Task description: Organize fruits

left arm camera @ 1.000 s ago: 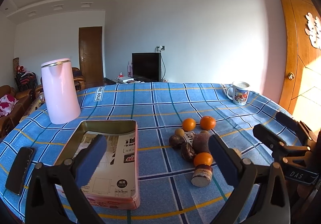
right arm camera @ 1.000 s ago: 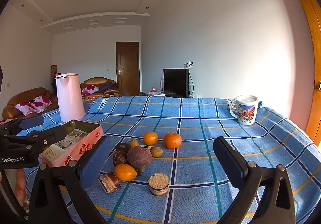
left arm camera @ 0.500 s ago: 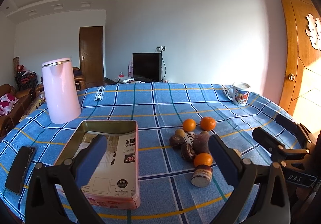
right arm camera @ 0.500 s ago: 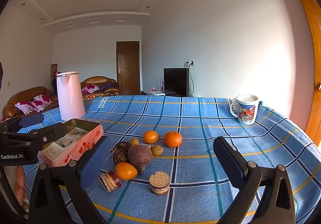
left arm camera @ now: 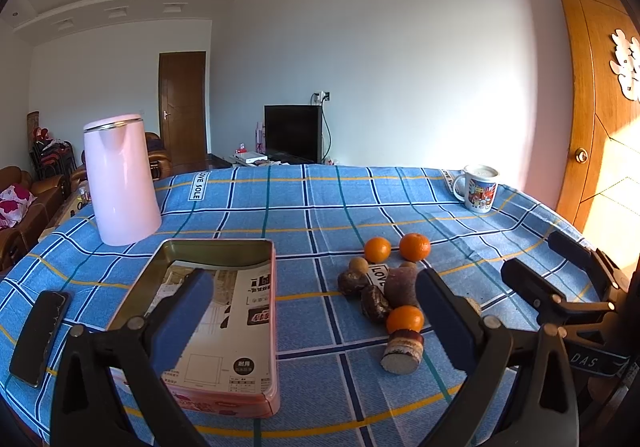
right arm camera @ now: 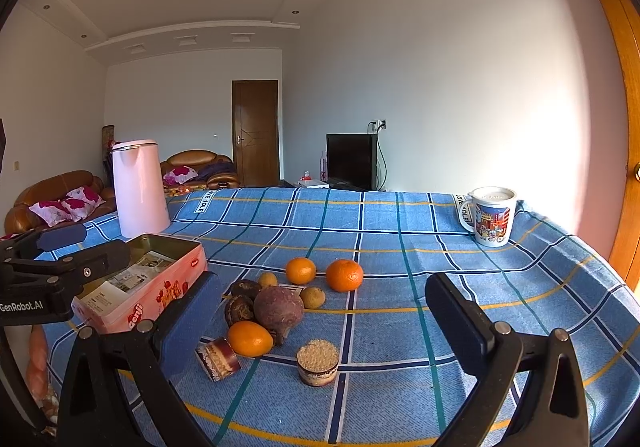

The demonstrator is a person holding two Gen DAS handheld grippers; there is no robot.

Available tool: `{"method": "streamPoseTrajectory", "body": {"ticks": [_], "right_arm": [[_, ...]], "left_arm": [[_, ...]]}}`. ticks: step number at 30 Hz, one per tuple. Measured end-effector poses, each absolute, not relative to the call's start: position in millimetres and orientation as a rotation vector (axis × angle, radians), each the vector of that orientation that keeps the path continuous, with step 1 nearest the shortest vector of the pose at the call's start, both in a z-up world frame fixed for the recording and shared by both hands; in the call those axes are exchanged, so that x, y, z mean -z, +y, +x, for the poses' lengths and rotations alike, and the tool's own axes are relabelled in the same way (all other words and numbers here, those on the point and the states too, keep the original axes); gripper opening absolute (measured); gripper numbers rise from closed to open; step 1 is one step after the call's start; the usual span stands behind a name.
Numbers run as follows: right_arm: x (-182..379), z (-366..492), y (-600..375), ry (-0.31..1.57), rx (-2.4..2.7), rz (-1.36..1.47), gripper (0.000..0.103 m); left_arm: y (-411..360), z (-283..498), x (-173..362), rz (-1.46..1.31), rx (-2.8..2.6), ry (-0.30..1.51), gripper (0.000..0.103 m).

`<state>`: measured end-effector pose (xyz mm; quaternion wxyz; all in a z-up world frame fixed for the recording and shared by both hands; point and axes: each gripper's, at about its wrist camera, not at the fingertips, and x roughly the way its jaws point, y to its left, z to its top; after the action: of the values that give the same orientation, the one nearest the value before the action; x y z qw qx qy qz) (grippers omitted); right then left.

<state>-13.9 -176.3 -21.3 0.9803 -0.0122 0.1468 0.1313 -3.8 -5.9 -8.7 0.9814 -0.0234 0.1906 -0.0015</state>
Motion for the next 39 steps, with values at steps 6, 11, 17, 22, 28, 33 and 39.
{"method": "streamPoseTrajectory", "body": {"ticks": [6,11,17,22,28,33,39], "right_arm": [[22,-14,-175,0.297,-0.265,-0.034,0.102],[23,-13,-175,0.306,-0.262,-0.043,0.102],[28,-9,-175,0.336,-0.249,-0.060,0.102],[31,-8,-175,0.341,-0.242,-0.074,0.102],[39,-1,-178,0.373,-0.234,-0.078,0.102],[54,13,-184,0.450,-0.227,-0.067,0.102],[69,20,-184,0.504,-0.247,-0.078,0.102]], "left_arm": [[-6,-3,9,-0.045,0.003,0.387,0.103],[-9,-1,11,-0.041,0.003,0.391,0.103],[-12,2,14,-0.037,0.006,0.400,0.103],[-14,4,17,-0.035,0.008,0.407,0.103],[-18,8,25,-0.032,0.014,0.421,0.103],[-30,17,44,-0.019,0.054,0.469,0.103],[-49,23,61,0.020,0.104,0.512,0.102]]}}
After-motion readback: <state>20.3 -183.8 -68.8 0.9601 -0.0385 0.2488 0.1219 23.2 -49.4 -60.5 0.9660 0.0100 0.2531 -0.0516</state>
